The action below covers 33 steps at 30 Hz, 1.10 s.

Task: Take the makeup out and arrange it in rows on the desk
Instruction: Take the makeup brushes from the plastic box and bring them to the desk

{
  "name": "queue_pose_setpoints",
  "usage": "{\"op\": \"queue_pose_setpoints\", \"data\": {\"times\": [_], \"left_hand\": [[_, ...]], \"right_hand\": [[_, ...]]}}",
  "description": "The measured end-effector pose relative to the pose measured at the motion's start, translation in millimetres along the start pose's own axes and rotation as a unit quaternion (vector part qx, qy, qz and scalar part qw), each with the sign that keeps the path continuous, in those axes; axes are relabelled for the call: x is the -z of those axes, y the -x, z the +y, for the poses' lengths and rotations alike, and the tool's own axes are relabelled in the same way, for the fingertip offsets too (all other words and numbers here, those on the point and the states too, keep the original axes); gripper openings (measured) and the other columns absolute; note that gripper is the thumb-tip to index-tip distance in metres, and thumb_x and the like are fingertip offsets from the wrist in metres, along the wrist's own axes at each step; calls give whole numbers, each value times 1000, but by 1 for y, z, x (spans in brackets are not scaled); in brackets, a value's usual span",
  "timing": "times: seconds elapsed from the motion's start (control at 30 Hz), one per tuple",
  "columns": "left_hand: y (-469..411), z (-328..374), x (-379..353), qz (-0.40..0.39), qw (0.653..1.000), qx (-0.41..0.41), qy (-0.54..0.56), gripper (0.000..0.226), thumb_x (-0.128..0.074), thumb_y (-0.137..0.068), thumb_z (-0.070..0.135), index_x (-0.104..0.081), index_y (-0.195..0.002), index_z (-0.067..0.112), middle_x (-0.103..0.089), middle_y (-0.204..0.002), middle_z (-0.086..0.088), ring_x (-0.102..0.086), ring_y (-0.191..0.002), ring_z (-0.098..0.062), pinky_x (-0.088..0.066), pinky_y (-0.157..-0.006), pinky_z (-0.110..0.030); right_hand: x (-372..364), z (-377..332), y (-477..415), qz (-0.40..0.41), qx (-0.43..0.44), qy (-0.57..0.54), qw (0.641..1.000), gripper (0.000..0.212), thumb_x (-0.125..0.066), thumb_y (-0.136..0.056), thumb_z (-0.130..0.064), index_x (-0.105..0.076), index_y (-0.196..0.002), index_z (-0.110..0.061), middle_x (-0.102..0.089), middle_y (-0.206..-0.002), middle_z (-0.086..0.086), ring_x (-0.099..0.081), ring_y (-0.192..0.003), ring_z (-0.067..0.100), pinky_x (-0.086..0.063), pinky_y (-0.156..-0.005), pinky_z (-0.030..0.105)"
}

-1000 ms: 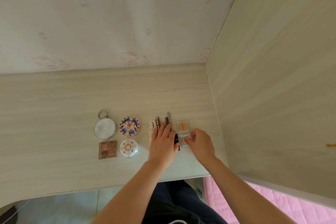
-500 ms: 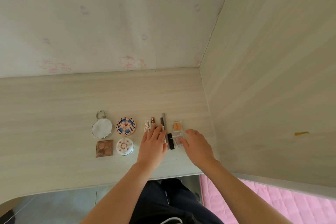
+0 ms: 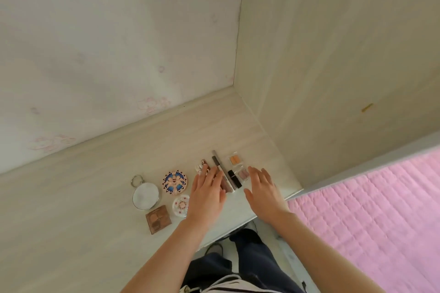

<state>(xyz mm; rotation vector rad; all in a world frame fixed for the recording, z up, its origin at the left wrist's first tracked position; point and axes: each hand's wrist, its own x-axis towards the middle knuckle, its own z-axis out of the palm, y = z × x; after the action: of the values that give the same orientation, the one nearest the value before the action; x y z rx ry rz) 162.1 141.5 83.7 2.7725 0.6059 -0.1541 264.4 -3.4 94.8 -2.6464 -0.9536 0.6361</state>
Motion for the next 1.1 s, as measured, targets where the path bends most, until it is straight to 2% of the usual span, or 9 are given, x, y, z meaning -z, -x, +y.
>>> {"op": "queue_pose_setpoints", "data": {"times": [0.17,0.33,0.57,0.7,0.8,1.0,1.1], "left_hand": [[17,-14,-1,-26,993,-112,-25,55,-33,-101,34,-19,-152,17,-7,-161,-1,10,-148,-20,-2,-121,-41],[32,-11,-2,-56,977,-202,-34,61,-34,-101,33,-7,-153,18,2,-161,-2,15,-147,-21,-5,-121,-43],[43,35,1,-48,950,-306,-35,56,-38,-100,34,-21,-151,19,-12,-160,-1,7,-148,-22,1,-120,-41],[53,71,-1,-63,926,-372,-14,56,-38,-100,31,-20,-152,20,-11,-160,1,7,-148,-20,5,-118,-37],[63,99,-6,-95,909,-405,2,56,-38,-100,30,-19,-152,18,-12,-160,0,5,-148,-19,-4,-121,-38],[102,166,-31,-122,857,-500,-23,58,-44,-99,28,-21,-151,17,-15,-160,-2,0,-148,-21,-5,-121,-39],[128,200,-46,-125,826,-548,-47,59,-50,-96,27,-28,-149,15,-24,-157,-5,-10,-148,-25,-9,-120,-44]], "right_hand": [[-21,-17,39,56,-73,18,996,63,-39,-100,-35,-11,-151,-12,-17,-158,3,-5,-148,26,-12,-120,38],[-31,-28,87,72,-140,32,987,65,-38,-100,-37,-8,-152,-12,-16,-158,5,-4,-147,31,-12,-119,47],[-37,-21,150,96,-257,20,961,67,-38,-100,-34,-1,-152,-15,-4,-159,0,3,-147,34,-11,-115,60],[-41,-9,185,122,-309,3,943,65,-36,-100,-35,-4,-151,-13,-8,-159,1,4,-147,32,-7,-116,57],[-47,0,212,145,-341,-15,929,63,-35,-100,-35,-8,-151,-10,-10,-159,4,4,-147,30,-4,-119,51],[-63,30,286,193,-441,-59,875,64,-34,-101,-36,-8,-151,-8,-9,-160,8,5,-147,31,1,-119,45],[-71,45,328,207,-485,-72,847,64,-34,-101,-38,-9,-151,-8,-11,-160,8,2,-147,32,-2,-119,46]]}}
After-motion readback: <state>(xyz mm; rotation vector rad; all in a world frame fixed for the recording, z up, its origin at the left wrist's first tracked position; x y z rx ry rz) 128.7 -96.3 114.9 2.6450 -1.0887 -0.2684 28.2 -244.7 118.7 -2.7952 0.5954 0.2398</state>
